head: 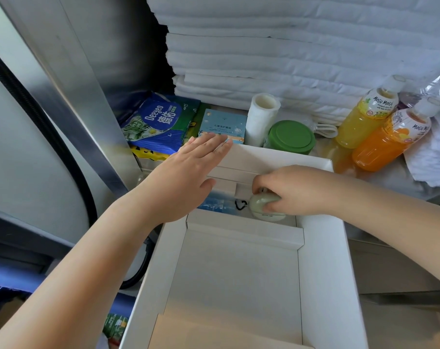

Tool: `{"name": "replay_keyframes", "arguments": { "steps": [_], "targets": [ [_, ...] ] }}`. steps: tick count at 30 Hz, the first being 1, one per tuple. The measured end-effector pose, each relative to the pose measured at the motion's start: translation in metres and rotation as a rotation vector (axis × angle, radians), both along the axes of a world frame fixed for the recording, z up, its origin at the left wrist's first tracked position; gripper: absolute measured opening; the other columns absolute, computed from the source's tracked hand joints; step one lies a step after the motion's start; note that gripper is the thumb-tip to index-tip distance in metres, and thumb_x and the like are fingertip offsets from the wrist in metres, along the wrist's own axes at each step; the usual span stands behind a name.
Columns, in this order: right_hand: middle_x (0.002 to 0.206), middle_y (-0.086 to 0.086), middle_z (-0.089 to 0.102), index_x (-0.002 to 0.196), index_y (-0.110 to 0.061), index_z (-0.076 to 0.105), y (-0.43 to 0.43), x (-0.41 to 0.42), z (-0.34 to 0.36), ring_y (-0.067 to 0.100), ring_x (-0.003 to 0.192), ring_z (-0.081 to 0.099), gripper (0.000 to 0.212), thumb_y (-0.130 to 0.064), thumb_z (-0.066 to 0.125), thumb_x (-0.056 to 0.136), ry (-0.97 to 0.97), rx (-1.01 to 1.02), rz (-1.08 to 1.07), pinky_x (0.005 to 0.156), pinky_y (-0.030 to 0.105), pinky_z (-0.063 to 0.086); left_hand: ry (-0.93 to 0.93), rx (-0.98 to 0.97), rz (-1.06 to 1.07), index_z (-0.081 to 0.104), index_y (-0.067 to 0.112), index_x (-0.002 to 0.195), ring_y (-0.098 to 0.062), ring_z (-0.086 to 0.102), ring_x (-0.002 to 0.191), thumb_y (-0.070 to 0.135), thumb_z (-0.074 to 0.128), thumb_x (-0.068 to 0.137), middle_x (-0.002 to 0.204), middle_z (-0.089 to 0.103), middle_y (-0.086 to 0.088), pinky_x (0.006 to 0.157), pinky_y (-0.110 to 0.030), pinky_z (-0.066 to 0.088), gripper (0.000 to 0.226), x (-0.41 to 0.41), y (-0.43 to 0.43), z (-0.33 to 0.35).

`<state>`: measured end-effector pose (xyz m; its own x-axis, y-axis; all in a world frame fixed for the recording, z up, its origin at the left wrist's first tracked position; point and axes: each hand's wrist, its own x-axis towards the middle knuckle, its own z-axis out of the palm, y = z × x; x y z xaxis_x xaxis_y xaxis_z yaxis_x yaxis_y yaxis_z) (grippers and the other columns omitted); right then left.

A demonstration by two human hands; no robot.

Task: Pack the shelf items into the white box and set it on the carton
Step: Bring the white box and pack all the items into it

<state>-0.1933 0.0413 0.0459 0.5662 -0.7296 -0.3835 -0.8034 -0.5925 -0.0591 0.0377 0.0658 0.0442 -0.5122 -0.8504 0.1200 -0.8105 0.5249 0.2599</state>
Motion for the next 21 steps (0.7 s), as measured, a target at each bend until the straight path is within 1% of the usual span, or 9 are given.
{"name": "replay_keyframes", "arguments": {
  "steps": [1,3,5,7,9,12,15,17,21],
  "targets": [
    [0.101,-0.005,0.060,0.112,-0.030,0.052,-0.0010,0.0009,-0.0009,0.016,0.080,0.049,0.031,-0.042,0.058,0.084,0.022,-0.021,0.008,0.064,0.031,0.041,0.001,-0.003,-0.001,-0.003,0.028,0.149,-0.003,-0.010,0.142,0.022,0.044,0.097,0.157,-0.001,0.013,0.098,-0.007,-0.021,0.071,-0.0001,0.0002,0.0000],
    [0.097,-0.006,0.060,0.110,-0.030,0.052,-0.0028,0.0033,-0.0011,0.015,0.077,0.046,0.031,-0.043,0.058,0.083,0.041,-0.051,0.015,0.059,0.029,0.037,0.002,-0.004,-0.001,-0.003,0.028,0.149,-0.003,-0.010,0.142,0.022,0.045,0.097,0.157,-0.001,0.013,0.098,-0.006,-0.021,0.071,-0.0004,0.0006,0.0001],
    [0.097,-0.004,0.060,0.109,-0.028,0.053,-0.0037,0.0050,-0.0013,0.017,0.077,0.048,0.030,-0.041,0.060,0.082,0.044,-0.040,0.024,0.060,0.030,0.038,0.003,-0.008,-0.003,-0.003,0.028,0.149,-0.004,-0.010,0.142,0.022,0.044,0.097,0.157,0.000,0.013,0.097,-0.006,-0.022,0.071,-0.0005,0.0006,-0.0001],
    [0.101,-0.003,0.057,0.106,-0.025,0.054,-0.0034,0.0053,-0.0020,0.020,0.082,0.052,0.028,-0.036,0.062,0.081,0.054,-0.024,0.038,0.062,0.031,0.040,0.002,-0.007,-0.004,-0.004,0.028,0.149,-0.003,-0.010,0.141,0.022,0.044,0.097,0.157,-0.001,0.013,0.097,-0.005,-0.022,0.071,-0.0006,0.0006,-0.0002],
    [0.103,-0.001,0.055,0.102,-0.022,0.053,-0.0024,0.0049,-0.0038,0.022,0.084,0.053,0.026,-0.031,0.062,0.080,0.078,-0.024,0.058,0.061,0.031,0.039,0.001,-0.005,-0.007,-0.005,0.028,0.148,-0.003,-0.011,0.141,0.022,0.044,0.097,0.157,-0.002,0.013,0.097,-0.005,-0.023,0.071,-0.0005,0.0007,-0.0002],
    [0.098,0.001,0.056,0.098,-0.018,0.053,-0.0021,0.0039,-0.0066,0.024,0.086,0.055,0.024,-0.028,0.063,0.079,0.127,-0.030,0.081,0.059,0.030,0.038,0.004,-0.003,-0.009,-0.004,0.028,0.149,-0.003,-0.011,0.141,0.022,0.043,0.097,0.157,-0.002,0.013,0.097,-0.005,-0.023,0.070,-0.0002,0.0009,0.0004],
    [0.095,0.000,0.056,0.097,-0.019,0.053,-0.0036,0.0028,-0.0072,0.023,0.084,0.054,0.024,-0.028,0.065,0.078,0.171,-0.039,0.083,0.054,0.028,0.030,0.007,0.003,-0.004,-0.004,0.028,0.149,-0.003,-0.012,0.141,0.023,0.043,0.097,0.157,-0.003,0.014,0.099,-0.006,-0.022,0.070,-0.0006,0.0008,0.0006],
    [0.090,-0.002,0.051,0.096,-0.019,0.053,-0.0041,0.0025,-0.0068,0.021,0.080,0.050,0.026,-0.031,0.066,0.077,0.189,-0.042,0.079,0.049,0.027,0.025,0.007,0.006,-0.003,-0.005,0.028,0.149,-0.003,-0.012,0.141,0.023,0.043,0.098,0.157,-0.003,0.014,0.099,-0.007,-0.021,0.070,-0.0012,0.0009,0.0003],
    [0.086,-0.001,0.047,0.087,-0.021,0.043,-0.0041,0.0034,-0.0063,0.021,0.073,0.044,0.029,-0.030,0.069,0.077,0.204,-0.022,0.071,0.046,0.026,0.021,0.002,0.003,-0.004,-0.005,0.028,0.149,-0.003,-0.012,0.141,0.023,0.043,0.097,0.157,-0.004,0.014,0.099,-0.007,-0.022,0.070,-0.0005,0.0008,0.0002]
  ]
}}
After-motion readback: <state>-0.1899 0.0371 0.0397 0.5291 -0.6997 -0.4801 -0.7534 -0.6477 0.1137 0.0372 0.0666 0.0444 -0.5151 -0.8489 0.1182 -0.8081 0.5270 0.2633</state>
